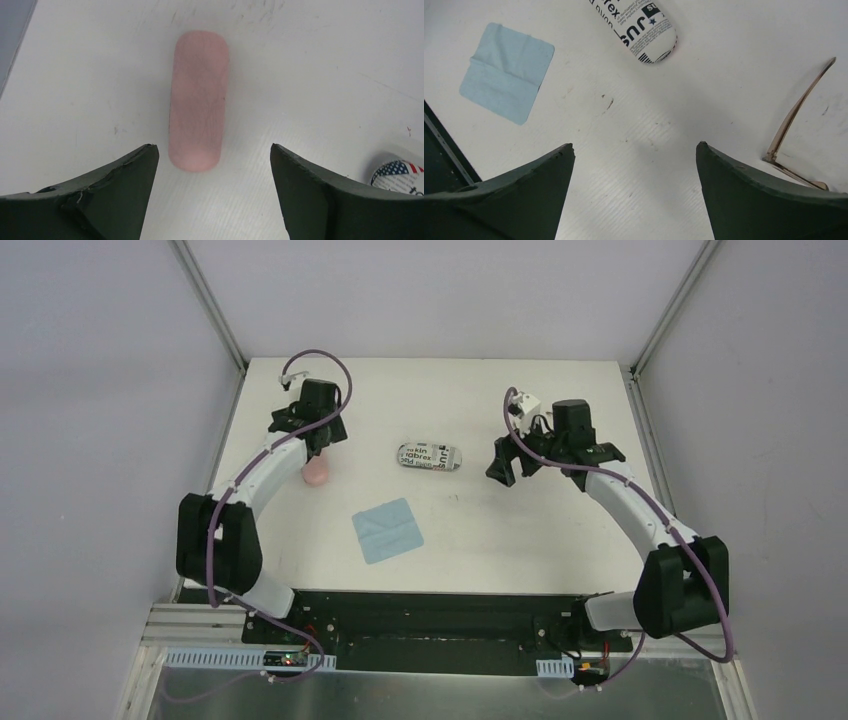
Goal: Organize the sunglasses
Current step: Move the sunglasses case at the center of the board, then pick up the sunglasses case from the center of the board.
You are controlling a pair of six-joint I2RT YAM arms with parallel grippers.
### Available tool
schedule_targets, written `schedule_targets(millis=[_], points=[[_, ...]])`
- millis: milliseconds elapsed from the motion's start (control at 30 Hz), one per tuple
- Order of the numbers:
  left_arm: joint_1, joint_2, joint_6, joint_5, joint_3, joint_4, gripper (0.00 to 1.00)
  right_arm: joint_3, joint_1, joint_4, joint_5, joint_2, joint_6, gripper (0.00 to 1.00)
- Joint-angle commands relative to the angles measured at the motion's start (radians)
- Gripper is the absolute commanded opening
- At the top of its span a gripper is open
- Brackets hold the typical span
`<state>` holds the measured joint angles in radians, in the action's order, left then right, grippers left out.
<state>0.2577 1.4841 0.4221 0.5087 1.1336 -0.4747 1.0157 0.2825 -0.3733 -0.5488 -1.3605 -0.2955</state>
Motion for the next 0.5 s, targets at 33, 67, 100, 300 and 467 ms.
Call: schedule_targets(millis=[33,67,100,300,467], points=[[-0.063,0.127,-0.06,-0.1,0.118,0.05,0.86,-0.038,-0.02,-0.013,-0.098,0.08,0.055,0.92],[-0.071,0.149,-0.061,-0.106,0.133,0.049,0.86,-0.048,-0.031,-0.001,-0.108,0.089,0.054,0.92],[-0.078,0.169,-0.064,-0.11,0.148,0.044,0.86,-0.049,-0.038,0.003,-0.111,0.094,0.053,0.92],[-0.1,0.317,-0.088,-0.095,0.24,0.0,0.84,-0.046,-0.045,-0.007,-0.128,0.103,0.028,0.91],[-0.119,0.403,-0.09,-0.13,0.279,-0.014,0.79,-0.049,-0.046,-0.013,-0.132,0.101,0.009,0.91]])
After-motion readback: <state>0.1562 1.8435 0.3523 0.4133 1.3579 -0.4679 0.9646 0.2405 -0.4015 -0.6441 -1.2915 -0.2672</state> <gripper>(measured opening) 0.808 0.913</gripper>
